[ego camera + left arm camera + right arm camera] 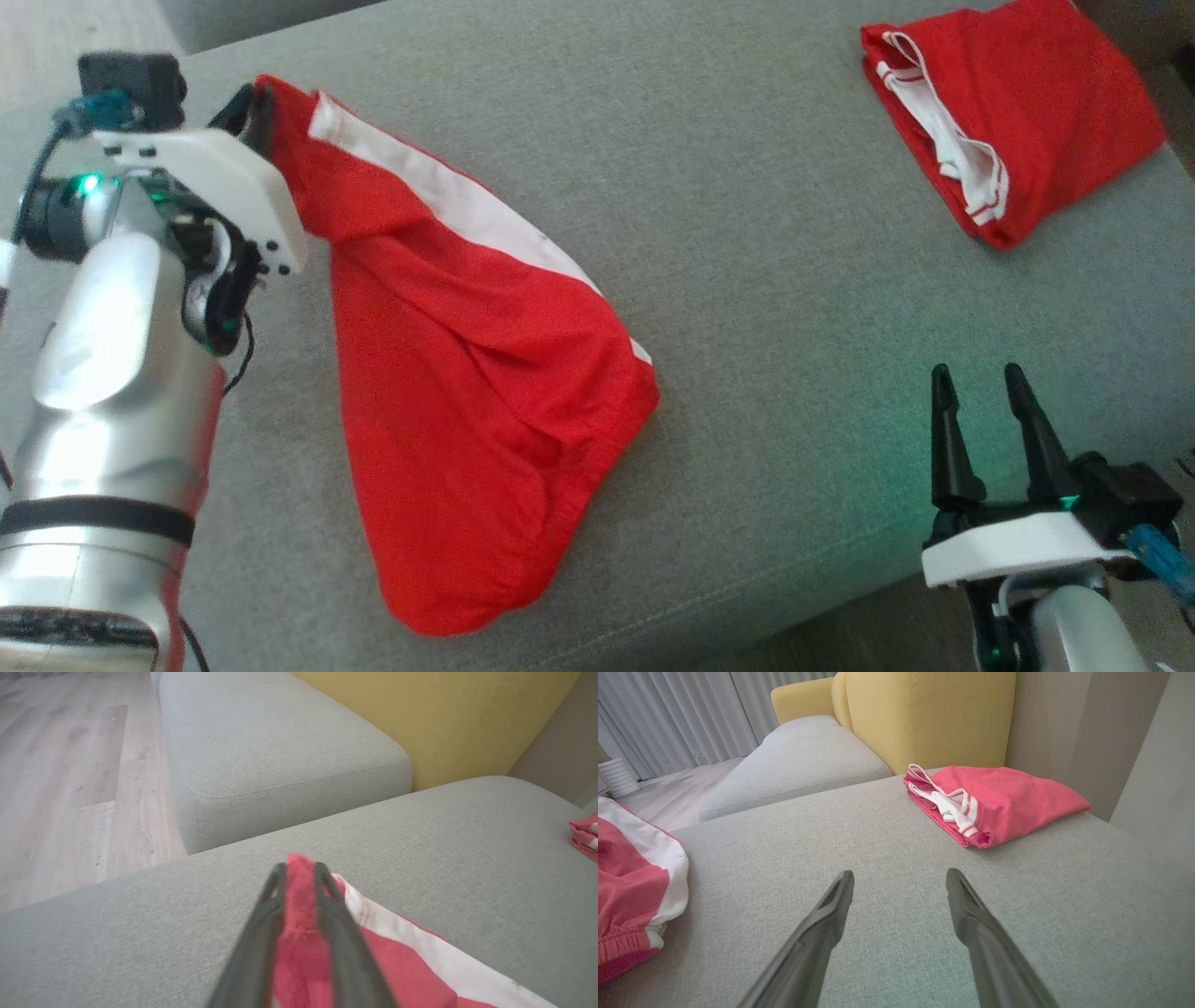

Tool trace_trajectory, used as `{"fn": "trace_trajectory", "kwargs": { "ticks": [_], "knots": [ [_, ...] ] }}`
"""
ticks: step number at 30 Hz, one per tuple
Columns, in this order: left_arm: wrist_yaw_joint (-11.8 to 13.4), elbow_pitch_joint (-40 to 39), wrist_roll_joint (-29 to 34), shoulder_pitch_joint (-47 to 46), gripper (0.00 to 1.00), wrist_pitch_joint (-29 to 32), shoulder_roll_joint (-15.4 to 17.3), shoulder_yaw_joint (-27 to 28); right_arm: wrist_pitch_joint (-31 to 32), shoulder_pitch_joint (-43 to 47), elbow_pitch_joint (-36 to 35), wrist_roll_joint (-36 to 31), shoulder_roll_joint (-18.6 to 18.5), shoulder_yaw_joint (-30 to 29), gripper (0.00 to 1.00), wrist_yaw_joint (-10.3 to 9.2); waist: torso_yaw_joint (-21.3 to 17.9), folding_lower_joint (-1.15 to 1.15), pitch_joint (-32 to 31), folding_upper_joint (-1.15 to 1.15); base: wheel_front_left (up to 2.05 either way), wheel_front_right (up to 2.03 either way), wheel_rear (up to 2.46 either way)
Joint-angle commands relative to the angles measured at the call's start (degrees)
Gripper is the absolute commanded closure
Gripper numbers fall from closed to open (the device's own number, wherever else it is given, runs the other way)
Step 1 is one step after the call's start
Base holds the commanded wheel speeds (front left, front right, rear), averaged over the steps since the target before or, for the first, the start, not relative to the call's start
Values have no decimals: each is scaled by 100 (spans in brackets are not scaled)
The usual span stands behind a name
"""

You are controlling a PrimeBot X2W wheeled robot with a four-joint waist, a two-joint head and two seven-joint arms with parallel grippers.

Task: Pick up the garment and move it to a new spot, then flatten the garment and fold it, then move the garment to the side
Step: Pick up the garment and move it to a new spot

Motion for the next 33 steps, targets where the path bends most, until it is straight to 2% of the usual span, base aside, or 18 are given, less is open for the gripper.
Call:
{"fn": "trace_trajectory", "kwargs": {
  "ticks": [1, 4, 6, 12, 18, 19, 20, 24, 33],
  "knots": [
    [42, 10, 63, -294, 0, -134, 191, 141, -70, -116, -157, 16, -36, 62, 0, -4, 74, -1, -61, 0, 0, 0, 0],
    [111, 174, 165, -258, 0, -523, 118, 55, -70, -78, -186, -56, -36, -31, 0, -4, 220, -1, -179, 0, 0, 0, 0],
    [175, 114, 257, -93, 0, -1017, 1, -47, -70, -32, -268, -164, -36, -133, 0, -4, 389, -1, -347, 0, 0, 0, 0],
    [301, -503, 280, 694, 0, -1735, -344, -209, -70, 166, -464, -429, -36, -420, 0, -4, 799, -1, -750, 0, 0, 0, 0],
    [653, -1537, 116, 1939, 0, -1900, -625, -129, -70, 423, -643, -649, -36, -573, 0, -4, 1214, -1, -1111, 0, 0, 0, 0],
    [653, -1537, 116, 1939, 0, -1900, -625, -129, -70, 423, -643, -649, -36, -573, 0, -4, 1214, -1, -1111, 0, 0, 0, 0],
    [769, -1891, 121, 2404, 0, -1915, -639, -133, -70, 496, -679, -705, -36, -592, 0, -4, 1341, -1, -1206, 0, 0, 0, 0],
    [1012, -2503, 179, 3343, 0, -1929, -621, -160, -70, 655, -702, -748, -36, -663, 0, -4, 1595, -1, -1394, 0, 0, 0, 0],
    [1306, -3277, 488, 4694, 0, -1941, -555, -199, -70, 869, -667, -746, -36, -677, 0, -4, 1998, -1, -1515, 0, 0, 0, 0]
  ]
}}
